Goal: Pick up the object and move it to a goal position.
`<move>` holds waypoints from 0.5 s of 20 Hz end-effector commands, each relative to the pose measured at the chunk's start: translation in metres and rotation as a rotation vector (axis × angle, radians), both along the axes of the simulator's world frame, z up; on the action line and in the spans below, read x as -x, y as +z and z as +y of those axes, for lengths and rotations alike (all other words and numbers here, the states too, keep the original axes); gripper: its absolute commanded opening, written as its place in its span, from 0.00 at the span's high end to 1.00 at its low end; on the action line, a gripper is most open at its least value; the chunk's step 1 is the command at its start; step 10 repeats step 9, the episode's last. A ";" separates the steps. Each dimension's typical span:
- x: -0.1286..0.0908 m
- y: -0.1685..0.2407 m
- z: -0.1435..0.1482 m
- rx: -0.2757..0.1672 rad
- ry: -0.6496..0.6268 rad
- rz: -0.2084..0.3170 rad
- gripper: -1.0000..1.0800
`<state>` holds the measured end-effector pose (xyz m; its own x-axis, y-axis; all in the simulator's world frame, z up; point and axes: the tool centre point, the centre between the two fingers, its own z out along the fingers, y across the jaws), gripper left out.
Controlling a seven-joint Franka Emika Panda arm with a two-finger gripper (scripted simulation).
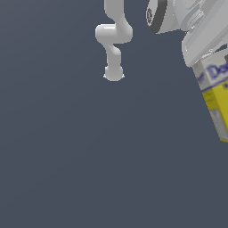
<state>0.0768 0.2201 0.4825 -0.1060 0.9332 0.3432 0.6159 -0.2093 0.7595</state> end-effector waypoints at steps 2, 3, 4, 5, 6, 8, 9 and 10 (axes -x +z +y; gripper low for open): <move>0.003 0.010 0.004 -0.005 0.009 -0.027 1.00; 0.003 0.011 0.004 -0.005 0.010 -0.030 1.00; 0.003 0.011 0.004 -0.006 0.010 -0.030 1.00; 0.003 0.010 0.004 -0.006 0.010 -0.029 1.00; 0.003 0.009 0.004 -0.005 0.009 -0.026 1.00; 0.002 0.007 0.003 -0.005 0.008 -0.019 1.00; 0.002 0.007 0.003 -0.005 0.008 -0.018 1.00; 0.002 0.007 0.003 -0.005 0.008 -0.018 1.00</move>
